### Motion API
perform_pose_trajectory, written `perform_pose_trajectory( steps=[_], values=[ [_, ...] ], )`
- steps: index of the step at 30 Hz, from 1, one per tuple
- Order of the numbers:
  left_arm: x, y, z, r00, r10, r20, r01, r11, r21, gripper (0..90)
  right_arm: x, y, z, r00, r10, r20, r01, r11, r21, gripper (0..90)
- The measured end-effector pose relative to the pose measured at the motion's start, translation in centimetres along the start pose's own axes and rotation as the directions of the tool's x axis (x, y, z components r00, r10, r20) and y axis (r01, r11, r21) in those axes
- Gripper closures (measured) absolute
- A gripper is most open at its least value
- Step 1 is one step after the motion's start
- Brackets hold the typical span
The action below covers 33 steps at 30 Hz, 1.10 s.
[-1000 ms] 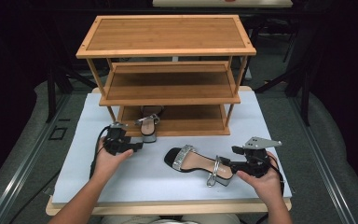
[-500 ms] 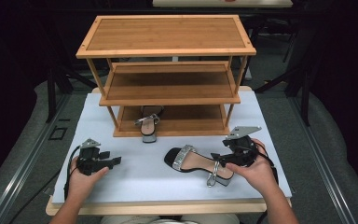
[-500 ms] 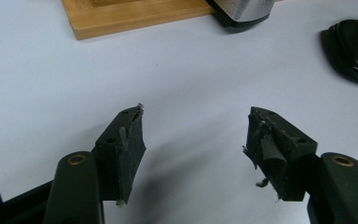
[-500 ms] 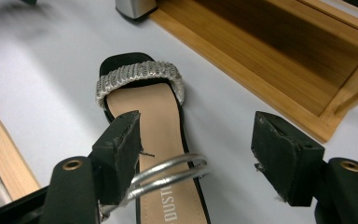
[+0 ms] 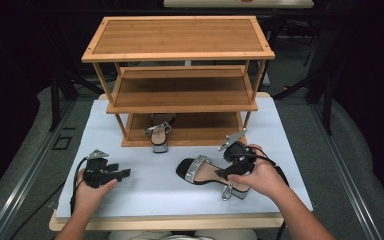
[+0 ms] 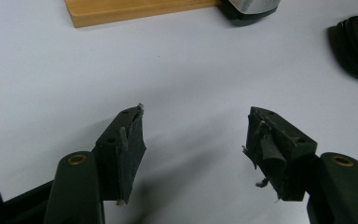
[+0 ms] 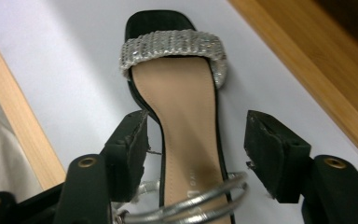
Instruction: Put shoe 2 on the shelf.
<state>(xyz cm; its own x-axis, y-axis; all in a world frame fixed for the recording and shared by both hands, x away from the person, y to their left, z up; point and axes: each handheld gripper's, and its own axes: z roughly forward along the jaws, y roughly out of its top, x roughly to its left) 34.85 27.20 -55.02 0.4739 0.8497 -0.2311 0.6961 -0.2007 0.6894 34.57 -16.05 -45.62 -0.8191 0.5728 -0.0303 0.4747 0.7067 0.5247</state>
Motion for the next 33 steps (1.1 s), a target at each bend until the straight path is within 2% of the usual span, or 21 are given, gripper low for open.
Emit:
perform_pose_trajectory(
  steps=[1,2,3,7,12,15,18,19,20,22,25,26,27,32,33],
  values=[
    [0.0,0.0,0.0,1.0,0.001,0.0,-0.001,1.0,0.0,36.5,0.0,0.2,0.3,0.9999,-0.012,-0.006,0.012,1.0,0.015,35.7],
    [0.0,-0.1,0.1,1.0,0.001,0.002,-0.001,1.0,0.004,36.5,0.1,0.4,0.9,0.9995,-0.026,-0.017,0.027,0.997,0.065,34.3],
    [0.0,-0.1,0.1,1.0,0.001,0.002,-0.001,1.0,0.004,36.5,0.1,0.4,0.9,0.9995,-0.026,-0.017,0.027,0.997,0.065,34.3],
    [0.2,-0.1,-0.1,1.0,-0.006,0.0,0.006,1.0,-0.001,36.5,0.2,0.8,2.2,0.997,-0.055,-0.054,0.062,0.988,0.138,34.0],
    [0.4,-0.2,-0.2,0.9999,-0.012,-0.008,0.012,0.9999,-0.005,36.5,0.3,0.9,3.1,0.993,-0.072,-0.095,0.088,0.978,0.187,36.0],
    [0.3,-0.2,-0.2,0.9999,0.003,-0.012,-0.003,1.0,-0.001,36.5,0.2,0.8,3.4,0.9925,-0.075,-0.096,0.093,0.974,0.207,36.0],
    [0.2,-0.2,-0.1,0.9999,0.005,-0.012,-0.005,1.0,0.002,36.5,0.0,0.6,3.5,0.9947,-0.082,-0.061,0.094,0.971,0.222,35.6],
    [0.2,-0.2,-0.1,1.0,-0.001,-0.01,0.001,1.0,0.004,36.5,-0.2,0.4,3.7,0.996,-0.058,-0.069,0.071,0.974,0.215,34.6],
    [0.2,-0.2,-0.1,1.0,-0.001,-0.01,0.001,1.0,0.004,36.5,-0.2,0.4,3.7,0.996,-0.058,-0.069,0.071,0.974,0.215,34.6],
    [0.3,-0.2,-0.1,1.0,-0.005,-0.008,0.005,1.0,0.006,36.5,-0.3,0.3,3.7,0.9966,-0.051,-0.065,0.065,0.971,0.231,33.7],
    [0.5,-0.2,-0.1,0.9999,-0.007,-0.01,0.007,1.0,0.003,36.5,-0.5,0.2,4.2,0.9956,-0.039,-0.085,0.061,0.963,0.263,33.5],
    [0.5,-0.2,-0.1,0.9999,-0.007,-0.01,0.007,1.0,0.003,36.5,-0.5,0.2,4.2,0.9956,-0.039,-0.085,0.061,0.963,0.263,33.5],
    [0.5,-0.2,-0.1,0.9999,-0.007,-0.01,0.007,1.0,0.003,36.5,-0.5,0.1,4.4,0.9961,-0.044,-0.077,0.061,0.968,0.244,33.8],
    [0.5,-0.3,0.0,0.9999,-0.009,-0.007,0.009,0.9999,0.005,36.5,-0.7,0.2,4.5,0.9965,-0.022,-0.08,0.041,0.968,0.248,35.2],
    [0.5,-0.3,0.0,0.9999,-0.009,-0.006,0.009,0.9999,0.005,36.5,-0.8,0.3,4.4,0.9962,-0.022,-0.084,0.044,0.963,0.265,35.2]
  ],
)
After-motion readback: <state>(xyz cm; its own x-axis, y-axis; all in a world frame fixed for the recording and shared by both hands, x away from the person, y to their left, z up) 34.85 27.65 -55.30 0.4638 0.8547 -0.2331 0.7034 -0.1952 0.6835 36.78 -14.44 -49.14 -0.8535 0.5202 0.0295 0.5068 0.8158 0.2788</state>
